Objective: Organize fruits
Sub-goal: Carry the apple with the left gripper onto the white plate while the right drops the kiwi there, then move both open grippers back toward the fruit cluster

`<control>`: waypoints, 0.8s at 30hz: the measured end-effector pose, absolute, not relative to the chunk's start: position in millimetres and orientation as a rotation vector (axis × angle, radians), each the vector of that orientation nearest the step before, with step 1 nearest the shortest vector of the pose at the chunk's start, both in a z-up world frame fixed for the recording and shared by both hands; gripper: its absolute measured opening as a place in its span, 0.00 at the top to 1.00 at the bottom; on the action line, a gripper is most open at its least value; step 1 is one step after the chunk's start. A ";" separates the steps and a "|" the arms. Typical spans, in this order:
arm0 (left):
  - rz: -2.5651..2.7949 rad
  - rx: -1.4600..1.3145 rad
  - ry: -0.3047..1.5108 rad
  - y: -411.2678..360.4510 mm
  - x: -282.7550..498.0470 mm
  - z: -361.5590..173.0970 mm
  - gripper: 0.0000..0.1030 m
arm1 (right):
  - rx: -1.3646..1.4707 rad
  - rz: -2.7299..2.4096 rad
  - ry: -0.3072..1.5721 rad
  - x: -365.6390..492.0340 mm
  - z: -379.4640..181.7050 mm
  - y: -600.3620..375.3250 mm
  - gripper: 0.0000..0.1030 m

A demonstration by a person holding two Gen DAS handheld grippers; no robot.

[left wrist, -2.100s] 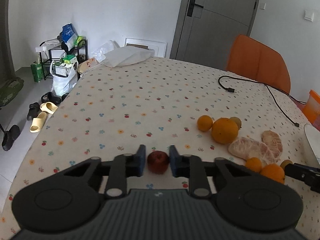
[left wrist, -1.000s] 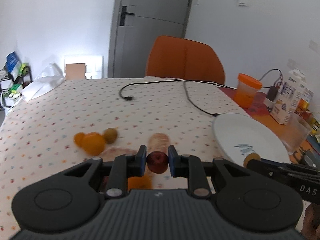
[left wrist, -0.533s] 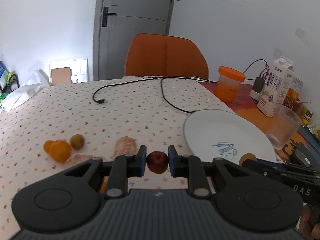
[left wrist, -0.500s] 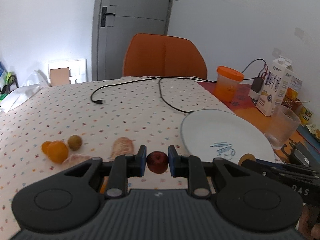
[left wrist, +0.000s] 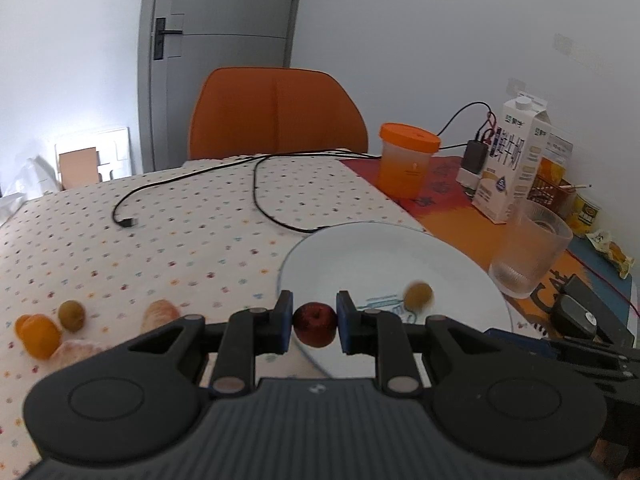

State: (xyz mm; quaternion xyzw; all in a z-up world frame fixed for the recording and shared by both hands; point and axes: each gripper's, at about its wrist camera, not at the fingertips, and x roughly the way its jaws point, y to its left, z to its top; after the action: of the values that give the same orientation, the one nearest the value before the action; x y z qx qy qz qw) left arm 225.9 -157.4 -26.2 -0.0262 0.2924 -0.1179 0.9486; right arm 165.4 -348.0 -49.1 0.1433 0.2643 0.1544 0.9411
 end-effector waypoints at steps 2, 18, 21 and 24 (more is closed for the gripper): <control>-0.249 -0.051 0.598 -162.5 228.8 -26.4 0.79 | 0.298 0.312 0.533 164.6 -48.1 -350.7 0.72; -0.227 -0.104 0.594 -146.3 225.6 -14.4 0.56 | 0.299 0.294 0.518 159.7 -43.8 -351.8 0.70; -0.199 -0.112 0.583 -131.4 219.4 -10.4 0.49 | 0.290 0.300 0.506 158.7 -40.3 -347.7 0.64; -0.173 -0.121 0.583 -116.7 213.0 -7.6 0.43 | 0.280 0.309 0.498 156.0 -36.8 -340.6 0.64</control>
State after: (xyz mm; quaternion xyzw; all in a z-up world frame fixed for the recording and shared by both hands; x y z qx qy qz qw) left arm 213.0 -116.7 -7.6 -0.0593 0.2868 -0.0852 0.9524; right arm 156.0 -340.6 -36.8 0.1374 0.2448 0.1516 0.9477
